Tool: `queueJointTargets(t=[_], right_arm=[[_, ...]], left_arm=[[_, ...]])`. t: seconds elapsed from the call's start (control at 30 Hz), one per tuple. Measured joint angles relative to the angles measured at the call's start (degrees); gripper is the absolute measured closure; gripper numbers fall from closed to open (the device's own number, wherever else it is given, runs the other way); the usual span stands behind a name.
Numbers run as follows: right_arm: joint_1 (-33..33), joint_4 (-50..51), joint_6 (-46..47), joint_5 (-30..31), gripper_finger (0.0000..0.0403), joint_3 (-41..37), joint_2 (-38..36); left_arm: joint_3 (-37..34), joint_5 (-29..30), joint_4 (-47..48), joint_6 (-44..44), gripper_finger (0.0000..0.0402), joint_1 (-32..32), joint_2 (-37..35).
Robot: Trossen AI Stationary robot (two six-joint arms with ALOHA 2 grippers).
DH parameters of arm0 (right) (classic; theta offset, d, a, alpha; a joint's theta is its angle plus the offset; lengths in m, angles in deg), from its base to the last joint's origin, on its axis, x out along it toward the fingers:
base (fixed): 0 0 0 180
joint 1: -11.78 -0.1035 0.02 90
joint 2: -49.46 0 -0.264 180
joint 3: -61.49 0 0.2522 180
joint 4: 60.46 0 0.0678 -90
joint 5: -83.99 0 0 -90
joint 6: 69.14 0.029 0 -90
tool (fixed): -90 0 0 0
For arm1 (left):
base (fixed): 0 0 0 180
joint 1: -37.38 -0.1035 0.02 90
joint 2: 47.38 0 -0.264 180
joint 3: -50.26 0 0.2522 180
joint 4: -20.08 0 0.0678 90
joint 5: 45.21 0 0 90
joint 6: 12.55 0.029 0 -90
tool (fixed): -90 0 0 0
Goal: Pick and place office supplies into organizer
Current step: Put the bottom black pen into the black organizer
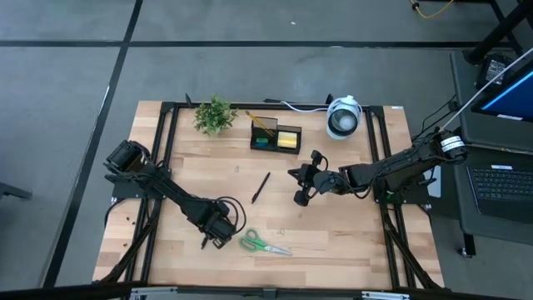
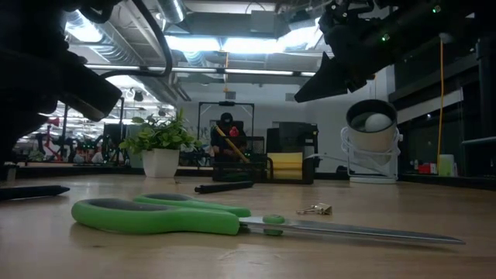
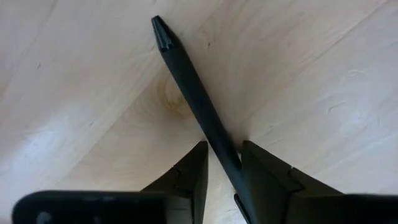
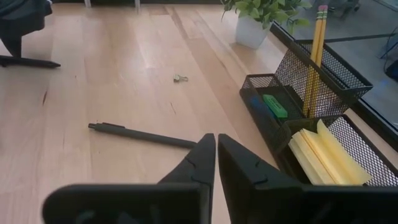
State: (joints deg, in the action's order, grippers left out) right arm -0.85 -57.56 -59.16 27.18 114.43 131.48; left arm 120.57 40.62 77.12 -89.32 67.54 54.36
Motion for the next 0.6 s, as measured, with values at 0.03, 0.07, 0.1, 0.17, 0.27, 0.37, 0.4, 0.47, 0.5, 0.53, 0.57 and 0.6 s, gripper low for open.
queueJointTargets(t=[0.03,0.07,0.1,0.17,0.27,0.37,0.4,0.47,0.5,0.53,0.57,0.6], right_arm=[[0.00,0.00,0.00,0.00,0.0377,0.00,0.00],[0.00,0.00,0.00,0.00,0.0377,0.00,0.00],[0.00,0.00,-0.05,0.00,0.0377,0.00,0.00],[0.01,0.00,-0.15,0.00,0.0377,0.00,0.00],[0.01,0.00,-0.17,0.00,0.0377,0.00,0.00],[0.02,0.00,-0.17,0.00,0.0377,0.00,0.00],[0.02,0.00,-0.20,0.00,0.0377,0.00,0.00],[0.02,0.00,-0.20,0.00,0.0377,0.00,0.00],[0.02,0.00,-0.22,0.00,0.0377,0.00,0.00],[0.02,0.00,-0.32,0.00,0.0377,0.00,0.00],[0.00,0.00,-0.61,0.00,0.0377,0.00,0.00],[0.02,0.00,-0.71,0.00,0.0377,0.00,0.00]], left_arm=[[0.00,0.03,0.04,0.57,0.0312,0.00,-0.01],[0.00,0.09,0.10,1.20,0.0314,0.00,0.00],[0.00,0.11,0.15,2.00,0.0315,0.00,0.00],[0.00,0.13,0.22,3.43,0.0318,0.00,-0.01],[0.00,0.13,0.35,5.50,0.0324,0.00,0.00],[0.12,0.19,0.62,7.69,0.0331,0.00,0.01],[0.50,0.30,1.03,8.65,0.0333,0.00,0.04],[1.54,0.56,2.07,11.47,0.0338,0.00,0.18],[2.14,0.81,2.65,13.15,0.0341,0.00,0.31],[2.89,1.90,3.28,14.55,0.0343,0.00,0.43],[3.93,3.54,3.87,15.77,0.0346,-0.02,0.44],[4.65,4.60,4.70,16.59,0.0348,-0.11,0.02]])
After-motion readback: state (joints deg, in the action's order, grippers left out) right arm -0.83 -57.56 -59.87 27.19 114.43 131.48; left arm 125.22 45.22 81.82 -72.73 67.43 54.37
